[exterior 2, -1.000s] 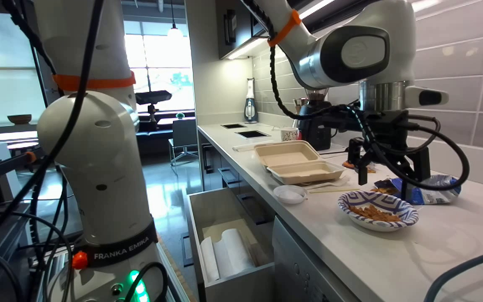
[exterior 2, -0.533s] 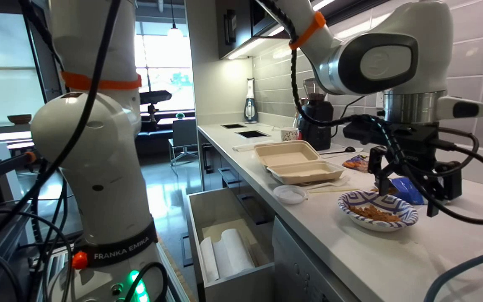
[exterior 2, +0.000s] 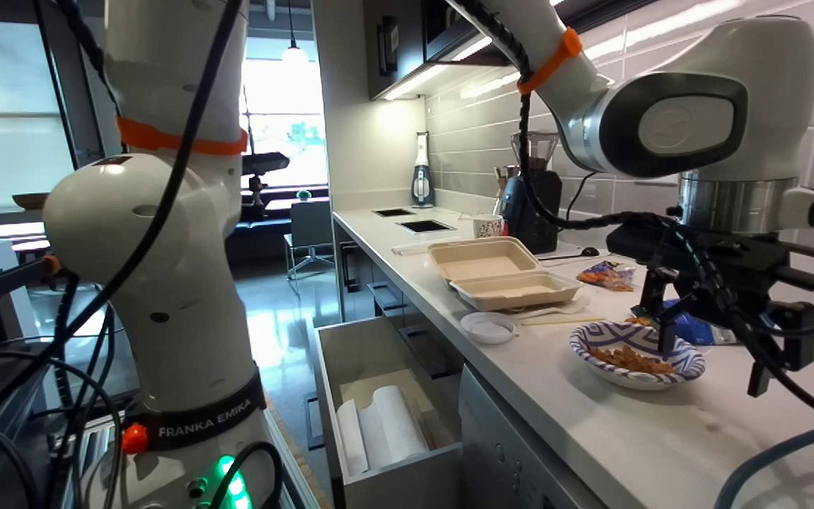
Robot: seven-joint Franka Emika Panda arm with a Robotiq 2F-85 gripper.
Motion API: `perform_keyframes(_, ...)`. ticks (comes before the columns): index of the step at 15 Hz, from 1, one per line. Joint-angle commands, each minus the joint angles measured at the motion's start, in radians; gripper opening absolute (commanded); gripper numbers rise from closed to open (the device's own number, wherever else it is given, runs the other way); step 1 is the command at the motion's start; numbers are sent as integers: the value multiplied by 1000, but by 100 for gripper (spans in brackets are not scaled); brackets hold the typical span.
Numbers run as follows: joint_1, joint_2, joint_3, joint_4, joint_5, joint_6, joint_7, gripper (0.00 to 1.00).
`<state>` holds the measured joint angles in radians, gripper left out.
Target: Pour the contents in the bowl into the carton box
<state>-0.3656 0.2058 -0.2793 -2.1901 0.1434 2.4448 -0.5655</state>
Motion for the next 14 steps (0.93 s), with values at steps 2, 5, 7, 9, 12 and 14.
perform_keyframes(2,-29,49,25,55,11,-64,-36,100)
perform_keyframes(5,-34,63,37,62,16,-73,-34,100)
perform_keyframes(7,-37,72,43,69,19,-79,-32,95)
perform_keyframes(9,-39,78,49,75,20,-83,-32,66)
perform_keyframes(12,-41,84,56,79,18,-83,-28,54)
perform_keyframes(14,-40,85,59,80,18,-83,-25,59)
